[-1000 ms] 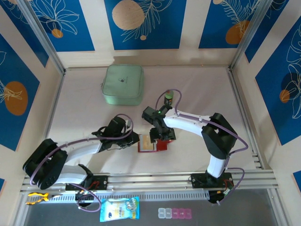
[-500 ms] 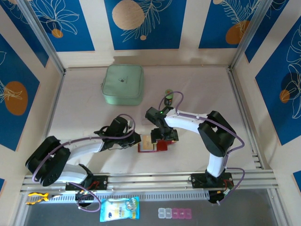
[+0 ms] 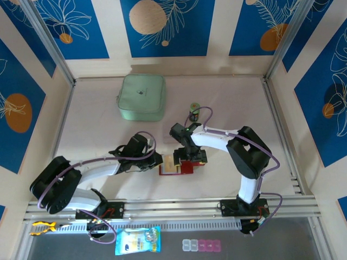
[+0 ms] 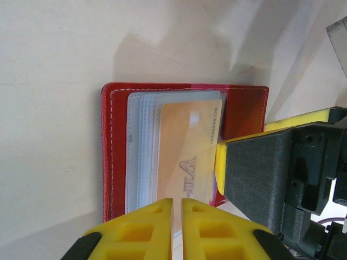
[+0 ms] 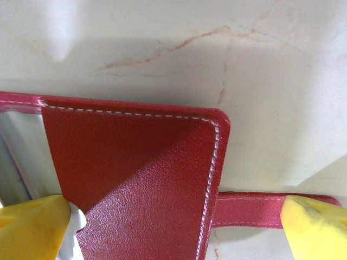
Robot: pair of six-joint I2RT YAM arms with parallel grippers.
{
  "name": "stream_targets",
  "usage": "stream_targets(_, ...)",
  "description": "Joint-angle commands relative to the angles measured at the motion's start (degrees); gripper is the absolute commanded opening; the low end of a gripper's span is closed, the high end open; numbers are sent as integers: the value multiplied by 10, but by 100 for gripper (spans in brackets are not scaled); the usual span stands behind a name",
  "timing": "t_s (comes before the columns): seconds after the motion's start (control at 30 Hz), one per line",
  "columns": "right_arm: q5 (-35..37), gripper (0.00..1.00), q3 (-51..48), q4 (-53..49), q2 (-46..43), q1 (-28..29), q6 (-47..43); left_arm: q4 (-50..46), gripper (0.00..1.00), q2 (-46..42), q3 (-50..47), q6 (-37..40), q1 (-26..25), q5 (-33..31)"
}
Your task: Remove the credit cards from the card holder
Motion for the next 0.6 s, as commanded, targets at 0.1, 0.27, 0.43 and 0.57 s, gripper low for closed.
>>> stream_targets(0.1, -19, 99, -18, 14, 51, 2, -4, -2, 12, 1, 7, 3, -6, -1)
stream_targets(0.27, -13, 99, -21, 12, 57, 5, -1, -7, 12, 1, 8, 4, -7, -3)
stream_targets(0.43, -4, 99, -14, -3, 53, 8, 0, -5, 12, 8, 11, 5, -6, -1)
stream_targets(0.57, -1, 99, -5, -12, 27, 11, 1, -7, 12, 7, 17, 7, -6, 4)
